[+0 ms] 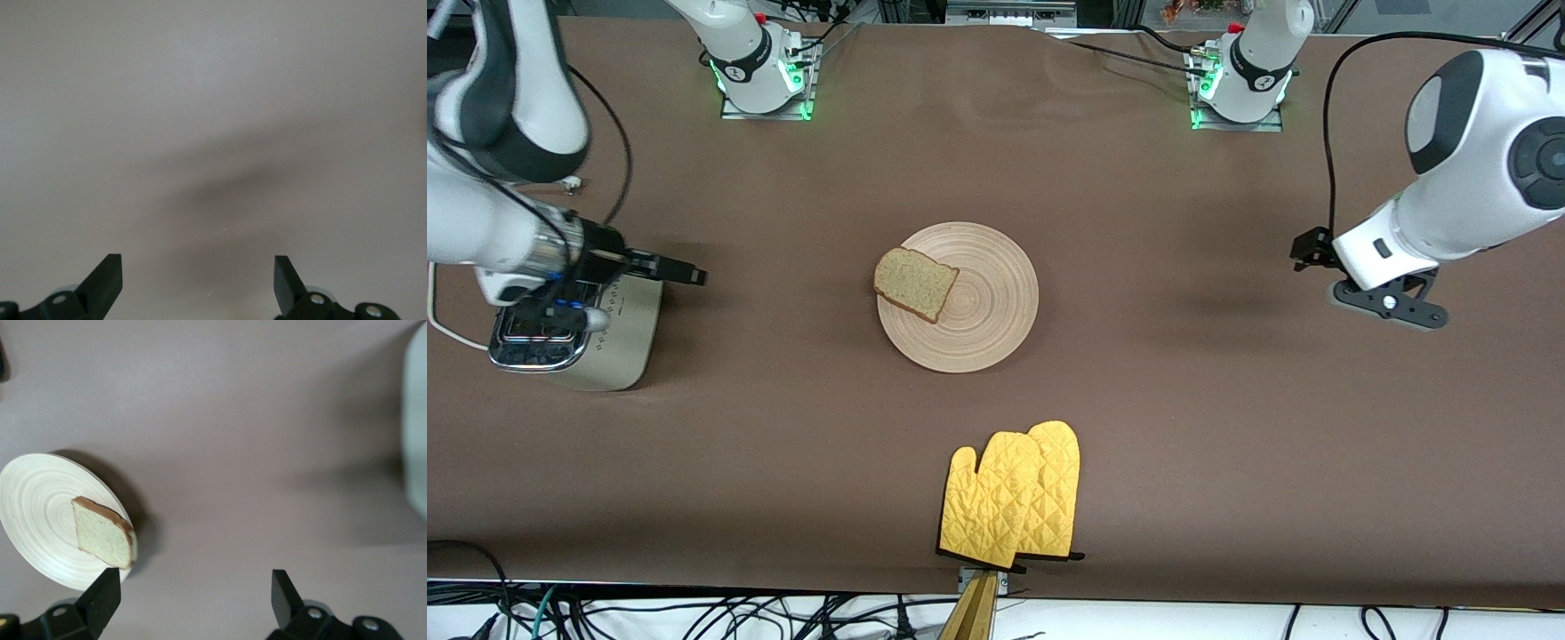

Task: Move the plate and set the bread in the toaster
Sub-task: 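Lower the open right gripper onto the bread slice edge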

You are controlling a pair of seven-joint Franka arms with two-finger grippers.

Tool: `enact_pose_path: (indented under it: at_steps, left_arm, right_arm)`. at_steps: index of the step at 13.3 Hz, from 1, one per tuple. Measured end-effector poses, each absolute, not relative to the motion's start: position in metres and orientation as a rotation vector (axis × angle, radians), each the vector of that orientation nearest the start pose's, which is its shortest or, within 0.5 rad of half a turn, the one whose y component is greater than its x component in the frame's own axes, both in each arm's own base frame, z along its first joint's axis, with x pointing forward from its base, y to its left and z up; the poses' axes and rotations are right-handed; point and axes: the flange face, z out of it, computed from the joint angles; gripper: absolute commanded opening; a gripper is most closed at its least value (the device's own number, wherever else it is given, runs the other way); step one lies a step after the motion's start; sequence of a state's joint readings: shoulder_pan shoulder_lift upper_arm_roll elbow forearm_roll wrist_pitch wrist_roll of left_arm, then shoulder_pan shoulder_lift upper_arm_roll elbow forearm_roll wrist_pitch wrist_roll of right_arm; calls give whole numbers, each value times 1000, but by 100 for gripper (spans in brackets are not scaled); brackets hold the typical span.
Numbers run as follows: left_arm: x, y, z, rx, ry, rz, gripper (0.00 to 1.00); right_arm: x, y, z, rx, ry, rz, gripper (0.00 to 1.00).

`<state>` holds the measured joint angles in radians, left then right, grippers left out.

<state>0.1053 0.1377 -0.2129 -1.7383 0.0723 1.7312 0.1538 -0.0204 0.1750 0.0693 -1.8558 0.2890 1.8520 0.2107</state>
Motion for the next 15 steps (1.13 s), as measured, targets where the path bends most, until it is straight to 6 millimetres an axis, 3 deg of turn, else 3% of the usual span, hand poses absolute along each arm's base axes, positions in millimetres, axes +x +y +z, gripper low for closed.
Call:
enact_pose_path:
  at_steps: [2,5,7,11,15]
  left_arm:
    - [585,-37,488,-3068,374,247,100]
    - [582,-21,525,-3067,40,296,100]
    - [581,-22,544,-3056,-102,292,100]
    - [581,-1,566,-3084,-213,251,100]
    - [565,-10,598,-3098,-222,181,100]
  right_arm:
    - [572,89,389,-2834,479,332,100]
    - [556,138,366,-2827,599,322,100]
    - [544,156,345,-2828,626,311,100]
    - [521,189,305,-2815,682,338,100]
    - [508,225,271,-2787,735,352,100]
